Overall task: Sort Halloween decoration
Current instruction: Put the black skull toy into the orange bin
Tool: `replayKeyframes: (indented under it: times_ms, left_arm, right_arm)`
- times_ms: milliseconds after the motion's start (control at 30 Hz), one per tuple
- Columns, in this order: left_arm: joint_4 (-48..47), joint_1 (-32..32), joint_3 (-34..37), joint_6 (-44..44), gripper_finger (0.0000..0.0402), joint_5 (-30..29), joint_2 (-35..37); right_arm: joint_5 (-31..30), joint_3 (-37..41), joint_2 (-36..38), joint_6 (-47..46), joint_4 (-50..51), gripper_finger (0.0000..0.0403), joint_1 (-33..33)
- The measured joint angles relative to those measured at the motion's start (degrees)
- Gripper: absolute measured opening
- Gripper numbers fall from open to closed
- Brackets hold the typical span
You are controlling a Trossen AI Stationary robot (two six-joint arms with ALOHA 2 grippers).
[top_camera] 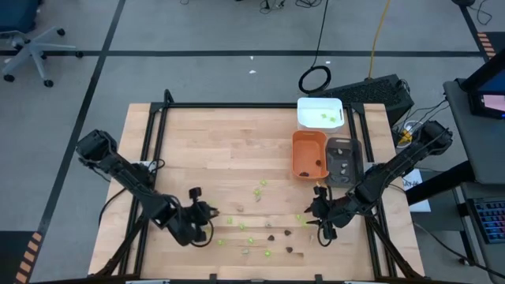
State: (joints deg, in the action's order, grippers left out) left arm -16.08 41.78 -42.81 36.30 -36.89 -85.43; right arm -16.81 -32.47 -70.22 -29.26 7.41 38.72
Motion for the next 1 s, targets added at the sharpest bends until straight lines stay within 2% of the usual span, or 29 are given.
replayKeyframes:
  times_ms: [100, 267, 367, 467, 833, 1000]
  left_arm:
    - [8.52, -1.31, -0.02, -12.28, 0.0049, -2.59, 0.00]
    - [21.13, -3.38, -0.07, -37.02, 0.0050, -2.86, 0.02]
    - [25.45, -4.22, -0.07, -52.35, 0.0050, -2.80, 0.04]
    - [28.07, -5.16, -0.07, -63.81, 0.0050, -2.69, 0.04]
    - [33.78, -9.45, -0.07, -88.01, 0.0050, -2.55, 0.09]
    - [35.53, -11.01, -0.08, -92.55, 0.0050, -1.18, 0.11]
  right_arm:
    - [-0.07, -0.01, -0.02, 0.57, -0.53, 0.0166, 0.02]
    - [-0.05, 0.00, 0.00, 1.67, -2.32, 0.0166, 0.02]
    - [0.02, -0.01, 0.00, 1.95, -2.70, 0.0166, 0.02]
    - [0.04, 0.00, 0.00, 2.39, -2.70, 0.0166, 0.02]
    - [0.06, 0.00, 0.00, 3.39, -2.67, 0.0166, 0.02]
    - [-0.01, -0.01, 0.00, 3.60, -2.67, 0.0166, 0.02]
